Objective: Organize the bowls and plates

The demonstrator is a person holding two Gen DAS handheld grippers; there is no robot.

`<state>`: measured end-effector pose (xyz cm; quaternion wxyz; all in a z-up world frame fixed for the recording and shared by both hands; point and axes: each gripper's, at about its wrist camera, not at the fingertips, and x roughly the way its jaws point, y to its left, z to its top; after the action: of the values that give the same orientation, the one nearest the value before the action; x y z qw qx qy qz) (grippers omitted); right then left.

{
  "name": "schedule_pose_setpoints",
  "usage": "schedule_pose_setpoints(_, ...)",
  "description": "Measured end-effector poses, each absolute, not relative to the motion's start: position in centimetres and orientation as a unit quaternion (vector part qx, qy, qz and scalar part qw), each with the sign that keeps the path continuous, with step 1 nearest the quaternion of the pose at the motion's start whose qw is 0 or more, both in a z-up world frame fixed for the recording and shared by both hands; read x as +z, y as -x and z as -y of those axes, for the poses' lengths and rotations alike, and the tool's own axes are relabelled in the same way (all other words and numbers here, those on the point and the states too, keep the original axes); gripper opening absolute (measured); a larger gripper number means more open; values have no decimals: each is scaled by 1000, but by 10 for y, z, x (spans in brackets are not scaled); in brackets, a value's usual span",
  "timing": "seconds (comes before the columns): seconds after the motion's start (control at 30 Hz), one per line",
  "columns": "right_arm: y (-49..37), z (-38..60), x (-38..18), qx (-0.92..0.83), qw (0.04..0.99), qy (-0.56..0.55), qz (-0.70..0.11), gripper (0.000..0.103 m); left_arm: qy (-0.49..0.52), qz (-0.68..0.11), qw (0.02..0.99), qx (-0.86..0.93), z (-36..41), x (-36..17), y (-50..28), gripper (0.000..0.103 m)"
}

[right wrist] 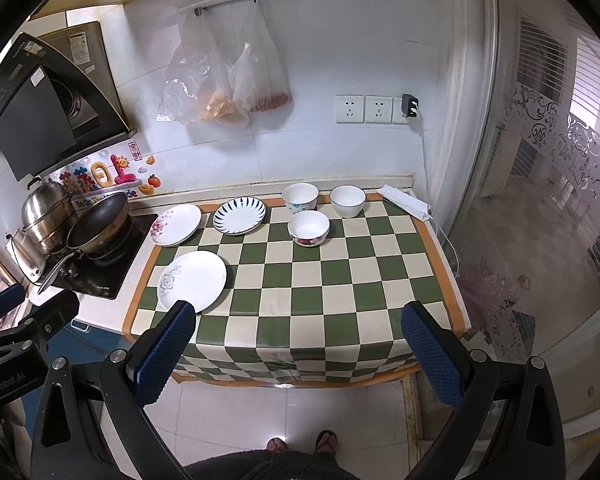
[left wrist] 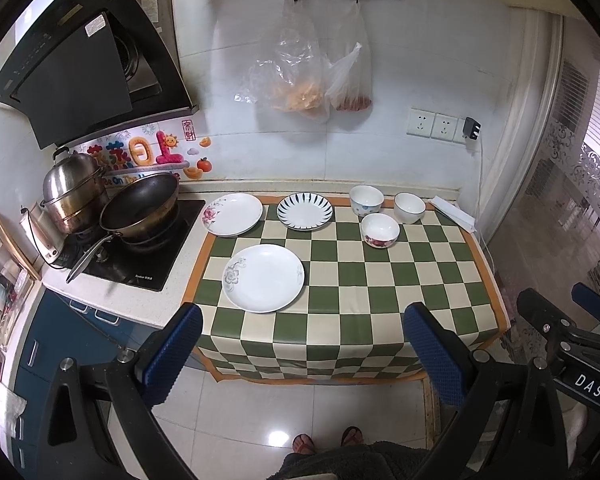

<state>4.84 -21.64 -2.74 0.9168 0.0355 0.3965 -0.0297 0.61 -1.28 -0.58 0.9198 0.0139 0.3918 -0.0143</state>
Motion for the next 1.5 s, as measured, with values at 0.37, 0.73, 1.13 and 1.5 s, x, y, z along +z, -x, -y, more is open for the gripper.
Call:
schedule_pose_setpoints(0.37,-49,216,-28,-30,917,-37,-396,103,-13,-393,919,-16,9,-6,-7,103)
schedule_pose_setpoints(0.73,-52,217,-27,-30,917,-37,-395,103,-12,-393,919,-17,8,-5,-9,103)
schedule_pose_setpoints(1.13,-63,214,-24,-31,919,-37,-392,103,-13,-391,920,-18,8,-1,-20,103)
schedule_pose_setpoints(1.5,-67,213,-24,-32,919,-38,-391,103,-11,-390,921,-20,7,2,-31,103)
